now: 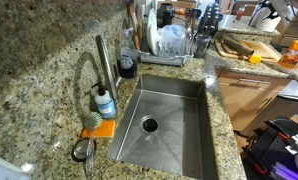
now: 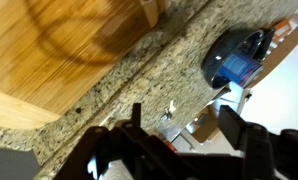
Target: Remove the paper towel roll from the clear bottle on the right and place it on the counter, place the bottle in the sink
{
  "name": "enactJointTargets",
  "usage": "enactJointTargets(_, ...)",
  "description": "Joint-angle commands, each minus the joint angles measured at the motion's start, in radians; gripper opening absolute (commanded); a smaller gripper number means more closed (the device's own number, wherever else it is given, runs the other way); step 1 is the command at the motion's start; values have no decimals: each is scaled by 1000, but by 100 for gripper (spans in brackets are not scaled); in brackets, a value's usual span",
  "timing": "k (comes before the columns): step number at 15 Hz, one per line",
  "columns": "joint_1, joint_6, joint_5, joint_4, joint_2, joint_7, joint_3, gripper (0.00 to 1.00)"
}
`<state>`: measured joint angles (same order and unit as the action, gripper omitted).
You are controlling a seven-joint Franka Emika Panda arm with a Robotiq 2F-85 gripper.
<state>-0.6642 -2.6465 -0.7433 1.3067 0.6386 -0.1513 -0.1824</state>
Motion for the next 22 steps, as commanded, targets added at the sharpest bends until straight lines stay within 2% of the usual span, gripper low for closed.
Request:
enactJointTargets(1, -9, 124, -84, 130, -153, 37, 78, 100)
enactJointTargets(7, -25, 324, -237, 317, -292, 157, 199, 100)
enactJointTargets(8, 14, 398, -275, 321, -300, 198, 146, 100)
enactJointTargets(9, 59, 328, -240, 241, -240, 130, 107, 100)
enactJointTargets(13, 61, 406, -281, 270, -270, 204, 88, 100)
enactJointTargets(15, 36, 609, -294, 159, -183, 182, 71, 100)
enactJointTargets(18, 33, 781, -334, 24, -39, 105, 44, 100)
enactJointTargets(19, 49, 801, -315, -5, -1, 39, 30, 100)
enactJointTargets(20, 86, 720, -284, -3, 12, -11, 7, 100)
enactJointTargets(21, 64, 747, -314, 73, -58, 73, 16, 100)
enactJointTargets(22, 72, 735, -311, 48, -21, 48, 12, 100)
